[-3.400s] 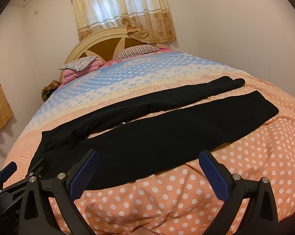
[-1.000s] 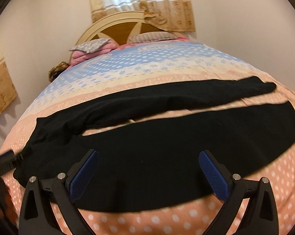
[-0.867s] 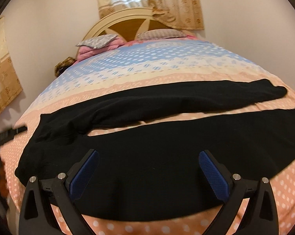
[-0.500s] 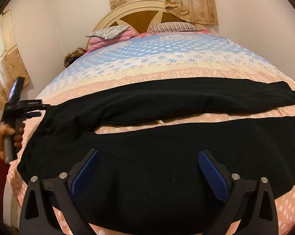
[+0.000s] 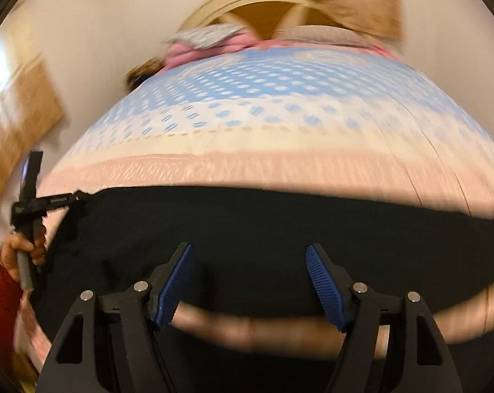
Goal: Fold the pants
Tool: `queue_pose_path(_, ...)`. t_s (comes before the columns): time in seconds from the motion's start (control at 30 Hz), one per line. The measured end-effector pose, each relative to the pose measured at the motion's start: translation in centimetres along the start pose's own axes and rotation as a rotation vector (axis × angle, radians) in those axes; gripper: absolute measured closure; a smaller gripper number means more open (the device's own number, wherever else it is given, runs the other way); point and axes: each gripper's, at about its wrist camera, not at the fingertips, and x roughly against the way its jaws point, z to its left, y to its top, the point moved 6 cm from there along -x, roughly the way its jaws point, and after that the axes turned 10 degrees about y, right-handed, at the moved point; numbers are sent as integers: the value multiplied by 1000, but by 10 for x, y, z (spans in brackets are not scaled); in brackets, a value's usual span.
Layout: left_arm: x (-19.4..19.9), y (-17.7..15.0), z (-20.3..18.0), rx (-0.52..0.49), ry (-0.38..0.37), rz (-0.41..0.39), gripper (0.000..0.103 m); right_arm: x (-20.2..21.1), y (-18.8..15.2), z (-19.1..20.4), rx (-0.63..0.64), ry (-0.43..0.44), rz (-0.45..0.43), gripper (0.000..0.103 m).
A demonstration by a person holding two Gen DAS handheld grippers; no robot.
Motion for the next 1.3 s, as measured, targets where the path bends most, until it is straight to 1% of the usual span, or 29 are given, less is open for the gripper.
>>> queue_pose_path(0.07, -3, 3, -1, -2, 7, 1, 71, -31, 21, -6, 84, 34, 79, 31)
queue_pose_path(0.17, -4, 7, -3, -2, 10, 16, 67, -74, 36, -19, 188, 4, 183, 31)
queue_pose_path(0.2, -5, 8, -3, -1, 10, 20, 65, -86, 39, -24, 214, 1, 215, 31)
queue_pose_path(0.23, -6, 10, -4, -3, 6, 25, 59, -95, 41, -27, 230, 5, 237, 31)
queue_pose_path(0.3, -10, 13, -8, -14, -2, 27, 52, -106, 43, -32, 234, 63, 271, 31)
queue_pose_path(0.37, -11, 14, -13, -41, 33, 0, 54, -108, 46, -34, 236, 99, 276, 31)
queue_pose_path(0.4, -11, 14, -15, -56, 46, -15, 61, -108, 45, -33, 246, 105, 276, 31)
queue_pose_path(0.43, -11, 14, -17, -68, 45, -29, 71, -107, 44, -31, 256, 108, 277, 33)
queue_pose_path(0.47, -9, 14, -20, -70, 20, -39, 77, -106, 42, -29, 268, 125, 280, 49)
queue_pose_path(0.5, -9, 13, -21, -63, -6, -37, 85, -104, 42, -25, 273, 156, 283, 69)
queue_pose_path(0.57, -8, 15, -19, -53, -14, -33, 85, -100, 42, -20, 258, 181, 290, 91)
queue_pose_path(0.63, -7, 18, -15, -19, -32, -22, 86, -96, 40, -17, 247, 167, 288, 95)
queue_pose_path(0.67, -4, 19, -13, -3, -40, -22, 86, -94, 41, -16, 241, 153, 286, 96)
queue_pose_path(0.73, 11, 23, -11, 14, -52, -56, 86, -83, 46, -11, 231, 134, 248, 96)
queue_pose_path(0.83, 50, 26, -7, 16, -65, -159, 86, -44, 56, 5, 238, 134, 145, 97)
queue_pose_path(0.87, 62, 26, -5, 19, -71, -183, 86, -29, 58, 12, 242, 134, 113, 97)
queue_pose_path(0.97, 100, 15, 3, 12, -87, -263, 86, 16, 52, 29, 244, 152, 36, 97)
queue_pose_path(1.03, 122, -1, 10, 6, -97, -303, 86, 41, 39, 41, 246, 170, 2, 97)
queue_pose_path(1.1, 135, -16, 17, 4, -109, -327, 86, 64, 17, 52, 248, 187, -20, 97)
queue_pose_path(1.13, 143, -29, 21, 3, -113, -339, 86, 72, 5, 57, 250, 191, -26, 97)
queue_pose_path(1.2, 148, -47, 25, 3, -119, -351, 86, 87, -22, 67, 262, 190, -39, 97)
queue_pose_path(1.3, 152, -79, 31, 0, -116, -367, 86, 98, -62, 78, 261, 190, -48, 97)
